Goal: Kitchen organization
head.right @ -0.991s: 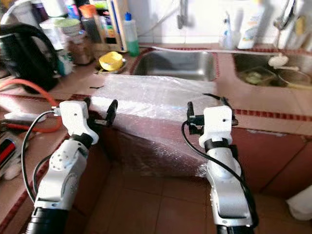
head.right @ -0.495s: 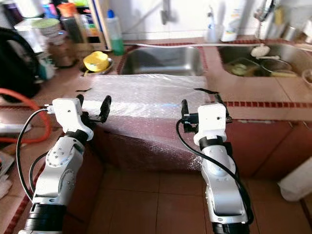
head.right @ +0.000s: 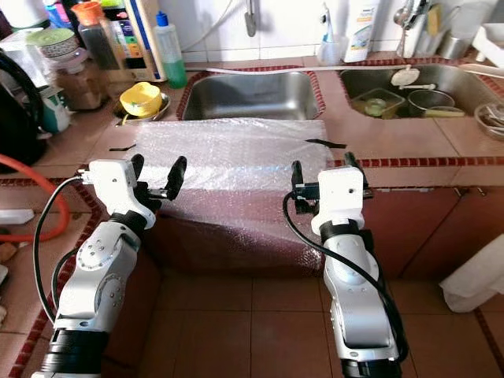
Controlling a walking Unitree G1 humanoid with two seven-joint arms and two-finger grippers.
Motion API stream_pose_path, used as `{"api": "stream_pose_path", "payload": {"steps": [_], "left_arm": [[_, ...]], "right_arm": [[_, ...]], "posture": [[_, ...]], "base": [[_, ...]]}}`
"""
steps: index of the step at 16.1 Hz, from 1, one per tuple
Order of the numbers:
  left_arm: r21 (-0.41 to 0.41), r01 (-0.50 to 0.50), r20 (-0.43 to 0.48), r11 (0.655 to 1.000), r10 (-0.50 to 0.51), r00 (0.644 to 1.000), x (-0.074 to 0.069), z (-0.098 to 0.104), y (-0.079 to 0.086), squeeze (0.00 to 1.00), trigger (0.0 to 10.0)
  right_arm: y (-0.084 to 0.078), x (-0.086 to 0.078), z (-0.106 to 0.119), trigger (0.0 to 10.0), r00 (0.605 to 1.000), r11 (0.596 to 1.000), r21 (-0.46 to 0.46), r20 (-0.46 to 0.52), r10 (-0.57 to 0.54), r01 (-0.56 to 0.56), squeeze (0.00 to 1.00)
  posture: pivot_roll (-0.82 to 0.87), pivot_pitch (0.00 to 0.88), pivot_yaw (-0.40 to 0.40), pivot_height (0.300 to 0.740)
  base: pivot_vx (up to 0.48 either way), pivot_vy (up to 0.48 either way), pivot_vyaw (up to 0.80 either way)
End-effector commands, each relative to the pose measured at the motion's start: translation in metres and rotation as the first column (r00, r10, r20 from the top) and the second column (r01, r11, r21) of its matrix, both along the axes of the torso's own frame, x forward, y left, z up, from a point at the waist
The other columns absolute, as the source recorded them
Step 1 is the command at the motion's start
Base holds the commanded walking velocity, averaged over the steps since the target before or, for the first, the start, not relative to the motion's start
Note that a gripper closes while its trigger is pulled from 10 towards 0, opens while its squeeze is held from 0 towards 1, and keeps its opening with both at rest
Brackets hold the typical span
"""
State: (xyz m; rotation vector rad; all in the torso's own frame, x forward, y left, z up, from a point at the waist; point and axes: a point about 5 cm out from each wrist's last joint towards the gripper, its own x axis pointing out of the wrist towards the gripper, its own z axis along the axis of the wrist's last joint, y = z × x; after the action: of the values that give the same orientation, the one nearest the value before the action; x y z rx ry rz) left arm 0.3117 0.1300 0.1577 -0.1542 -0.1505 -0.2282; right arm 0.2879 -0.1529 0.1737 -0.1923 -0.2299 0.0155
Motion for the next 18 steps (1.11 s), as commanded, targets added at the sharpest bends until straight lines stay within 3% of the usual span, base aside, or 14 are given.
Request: {"api": "stream_pose_path", "payload": {"steps": [1,4,18], "left_arm": [[0.018,-0.003,0.005,1.0,0.003,1.0,-0.0004,0.0009,0.0032,0.0,10.0],[0.009,0.014,0.011,1.0,-0.014,1.0,-0.0014,0.0008,0.0014,0.0,10.0],[0.001,0.033,0.006,0.999,-0.033,0.999,-0.002,-0.0013,-0.0023,0.0,10.0]], "right_arm": [[0.0014,0.0018,0.0006,10.0,1.0,1.0,0.001,-0.001,0.0,0.0,0.0],[0.001,0.0021,0.0014,10.0,1.0,1.0,0.001,0.004,0.0,0.0,0.0],[0.0033,0.0025,0.0001,10.0,1.0,1.0,-0.014,0.003,0.021,-0.021,0.0]], "posture": [[-0.04,0.01,0.094,0.74],[-0.04,0.01,0.09,0.74],[-0.04,0.005,0.093,0.74]], "base": [[0.259,0.0,-0.8],[0.309,0.0,-0.7],[0.351,0.0,0.0]]}}
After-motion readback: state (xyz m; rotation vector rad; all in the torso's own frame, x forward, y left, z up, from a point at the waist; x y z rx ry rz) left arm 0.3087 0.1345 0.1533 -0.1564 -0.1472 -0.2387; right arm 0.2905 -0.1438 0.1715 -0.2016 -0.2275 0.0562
